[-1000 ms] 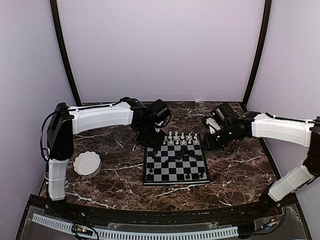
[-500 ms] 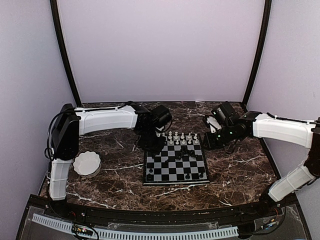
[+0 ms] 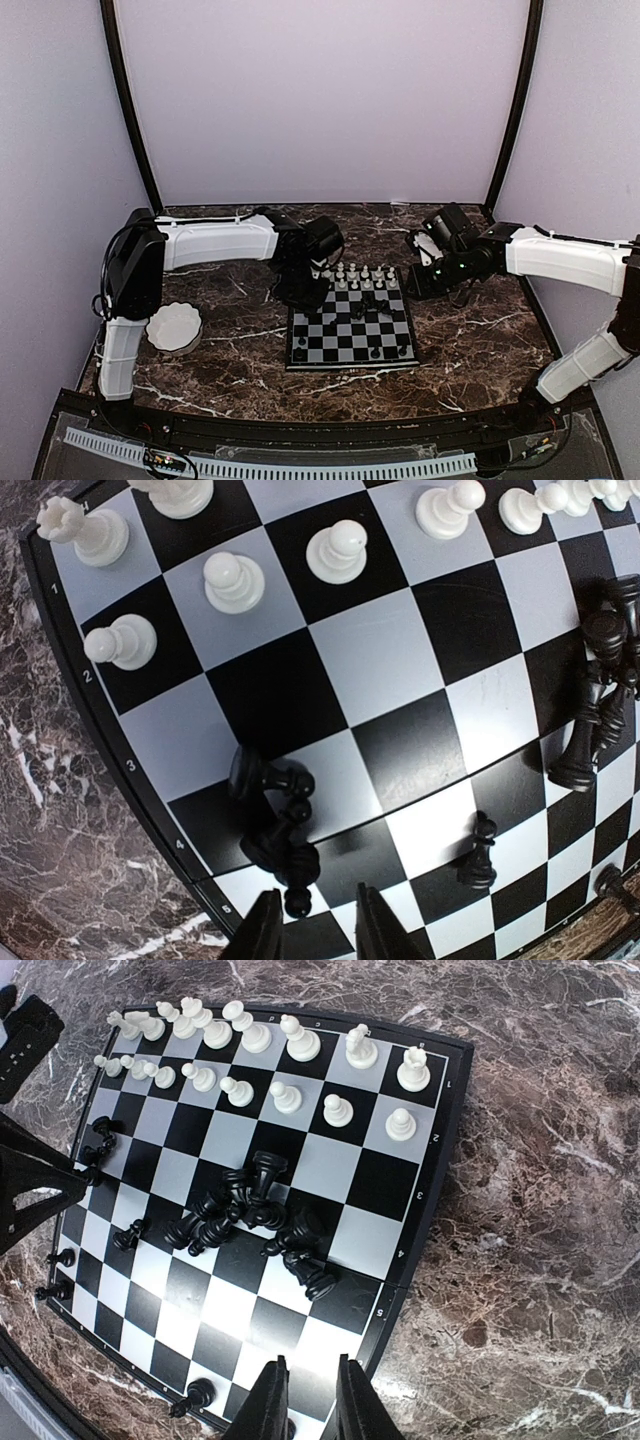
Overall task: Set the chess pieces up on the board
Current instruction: Pick up the pawn from the chessboard.
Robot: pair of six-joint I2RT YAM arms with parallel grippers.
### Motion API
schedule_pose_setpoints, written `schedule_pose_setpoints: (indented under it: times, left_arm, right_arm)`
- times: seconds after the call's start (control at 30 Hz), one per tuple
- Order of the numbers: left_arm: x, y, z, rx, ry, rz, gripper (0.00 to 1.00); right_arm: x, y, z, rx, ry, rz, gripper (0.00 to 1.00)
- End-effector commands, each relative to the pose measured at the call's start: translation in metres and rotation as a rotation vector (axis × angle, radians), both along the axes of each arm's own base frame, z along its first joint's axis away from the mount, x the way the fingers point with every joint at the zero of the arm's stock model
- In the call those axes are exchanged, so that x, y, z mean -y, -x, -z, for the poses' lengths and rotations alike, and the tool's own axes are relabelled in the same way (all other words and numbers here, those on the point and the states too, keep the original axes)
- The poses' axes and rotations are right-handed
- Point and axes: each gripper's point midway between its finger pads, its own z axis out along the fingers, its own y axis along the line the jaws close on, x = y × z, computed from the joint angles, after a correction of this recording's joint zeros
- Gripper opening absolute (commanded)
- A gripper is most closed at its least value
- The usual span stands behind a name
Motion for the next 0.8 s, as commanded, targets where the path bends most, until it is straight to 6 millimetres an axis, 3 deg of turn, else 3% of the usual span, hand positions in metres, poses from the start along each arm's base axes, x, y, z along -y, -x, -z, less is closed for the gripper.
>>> schedule_pose_setpoints:
  times: [0.0, 0.17, 0.53, 0.63, 0.77]
  left_arm:
    - [-0.007, 0.004, 0.007, -0.025, -0.024, -0.005, 0.27]
    - [-0.006, 0.003, 0.010, -0.024, -0.026, 0.001, 0.24]
    - [-0.012, 0.003, 0.008, -0.021, -0.063, 0.031, 0.01]
    - [-0.007, 0.014, -0.004, -0.049, -0.040, 0.095, 0.00]
    - [0.006, 0.045, -0.028, -0.034, 0.007, 0.269, 0.00]
  right_arm:
    - [-0.001, 0.000, -0.010, 0.028, -0.017, 0.012, 0.19]
    - [-0.001, 0.000, -0.009, 0.026, -0.016, 0.013, 0.19]
    - [-0.002, -0.001, -0.007, 0.020, -0.008, 0.006, 0.19]
    - [-0.002, -0.001, -0.007, 0.021, -0.008, 0.005, 0.19]
    - [-0.002, -0.001, -0.006, 0.017, -0.006, 0.001, 0.19]
